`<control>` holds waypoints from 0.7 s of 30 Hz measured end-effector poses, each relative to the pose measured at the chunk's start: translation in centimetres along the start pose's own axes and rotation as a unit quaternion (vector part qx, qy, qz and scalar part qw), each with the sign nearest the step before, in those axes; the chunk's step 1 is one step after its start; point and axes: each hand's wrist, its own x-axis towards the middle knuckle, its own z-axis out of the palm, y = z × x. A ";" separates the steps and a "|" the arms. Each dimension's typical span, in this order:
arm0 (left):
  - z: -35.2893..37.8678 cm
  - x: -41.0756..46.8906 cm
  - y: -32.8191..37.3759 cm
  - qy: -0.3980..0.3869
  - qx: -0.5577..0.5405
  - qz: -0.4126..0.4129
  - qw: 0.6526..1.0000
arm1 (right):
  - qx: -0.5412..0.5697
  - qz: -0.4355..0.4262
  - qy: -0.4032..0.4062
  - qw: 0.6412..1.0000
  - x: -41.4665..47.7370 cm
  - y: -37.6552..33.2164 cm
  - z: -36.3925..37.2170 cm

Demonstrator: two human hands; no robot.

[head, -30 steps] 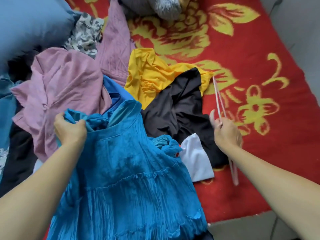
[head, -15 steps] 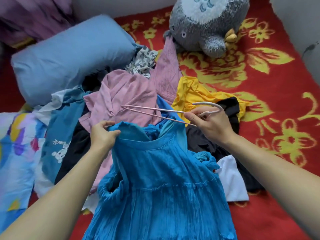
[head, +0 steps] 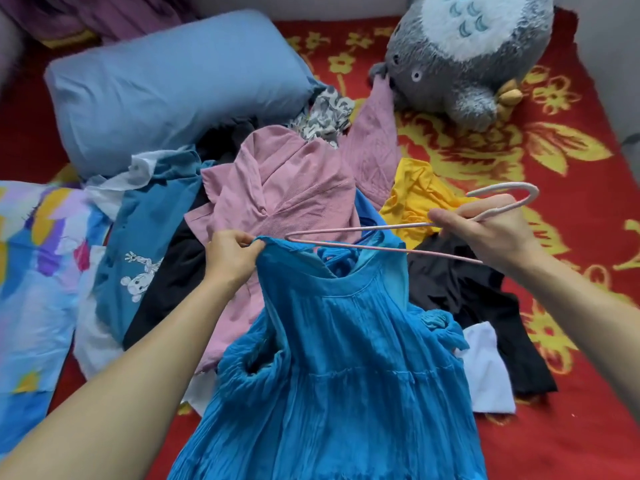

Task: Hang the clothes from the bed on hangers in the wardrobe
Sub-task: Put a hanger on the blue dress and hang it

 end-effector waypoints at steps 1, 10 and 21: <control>0.1 0.0 0.0 -0.008 -0.004 0.007 1.000 | -0.006 0.014 -0.017 1.000 0.3 -0.1 0.5; 1.5 -1.2 1.4 -0.124 0.037 0.174 0.976 | 0.107 0.109 -0.162 0.975 3.9 -1.6 10.6; 0.0 -1.8 -3.7 -0.031 0.086 0.171 0.981 | -0.092 0.382 -0.055 0.918 6.8 7.0 10.4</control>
